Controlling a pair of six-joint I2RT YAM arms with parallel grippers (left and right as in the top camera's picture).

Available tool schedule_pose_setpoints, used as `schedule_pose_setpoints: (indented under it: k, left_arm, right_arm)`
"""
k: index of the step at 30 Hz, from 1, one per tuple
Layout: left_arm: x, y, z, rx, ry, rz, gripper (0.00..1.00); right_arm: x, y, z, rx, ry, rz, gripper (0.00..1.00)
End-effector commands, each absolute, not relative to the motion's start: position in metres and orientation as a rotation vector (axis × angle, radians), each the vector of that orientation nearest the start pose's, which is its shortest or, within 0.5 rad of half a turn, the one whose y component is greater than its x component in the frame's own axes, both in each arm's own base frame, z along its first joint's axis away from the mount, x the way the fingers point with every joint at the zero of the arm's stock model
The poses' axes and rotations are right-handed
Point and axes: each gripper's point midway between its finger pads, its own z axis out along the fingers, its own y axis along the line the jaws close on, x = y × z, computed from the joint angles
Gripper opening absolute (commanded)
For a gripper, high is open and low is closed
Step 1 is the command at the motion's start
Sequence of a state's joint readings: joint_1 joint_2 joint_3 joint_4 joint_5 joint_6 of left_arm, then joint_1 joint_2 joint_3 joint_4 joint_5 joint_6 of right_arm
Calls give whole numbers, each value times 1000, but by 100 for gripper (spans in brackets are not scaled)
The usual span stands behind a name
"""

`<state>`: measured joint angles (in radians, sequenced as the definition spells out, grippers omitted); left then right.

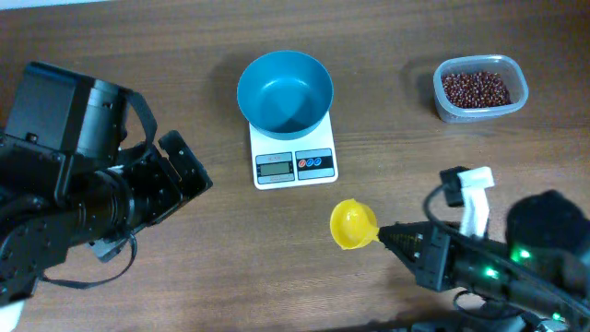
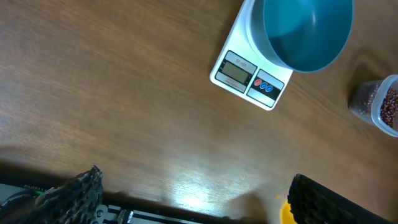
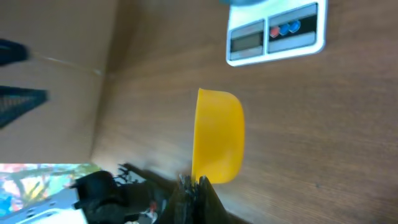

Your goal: Scoop item into bowl and weigh 50g on scale

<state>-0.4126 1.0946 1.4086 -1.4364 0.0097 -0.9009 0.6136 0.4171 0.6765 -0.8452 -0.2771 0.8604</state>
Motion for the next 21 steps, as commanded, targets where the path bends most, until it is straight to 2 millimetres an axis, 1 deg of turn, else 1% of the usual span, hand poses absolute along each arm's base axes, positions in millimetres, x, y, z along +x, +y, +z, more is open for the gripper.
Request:
schedule_pose_setpoints:
  k: [1, 4, 7, 8, 9, 10, 12, 14, 19, 20, 21]
  left_arm:
    - [202, -87, 264, -662, 2664, -388, 99]
    - [202, -87, 264, -662, 2664, -389, 99]
    - [203, -87, 264, -662, 2661, -391, 99]
    - [205, -88, 265, -660, 2654, -396, 99]
    - [206, -88, 266, -659, 2650, -399, 99]
    - [207, -87, 266, -660, 2642, -392, 99]
    - [212, -81, 267, -668, 2613, -346, 99]
    - [216, -74, 267, -678, 2589, -292, 99]
    - [228, -63, 264, -697, 2555, -180, 99]
    - [235, -65, 262, -699, 2553, -172, 99]
    - [243, -68, 259, -698, 2554, -170, 99]
  right_arm:
    - [129, 155, 229, 57, 2309, 1153, 4]
    - [123, 157, 234, 1, 2288, 1180, 4]
    - [111, 168, 240, -234, 2239, 1203, 4]
    - [109, 169, 240, -274, 2234, 1202, 4]
    - [109, 168, 239, -274, 2237, 1197, 4]
    - [113, 165, 237, -252, 2239, 1166, 4]
    - [129, 146, 224, -133, 2265, 1000, 4]
    - [139, 131, 215, -58, 2280, 880, 4]
    - [160, 103, 214, 68, 2228, 673, 4]
    - [168, 93, 217, 112, 2194, 607, 4]
    - [174, 88, 222, 140, 2157, 575, 4]
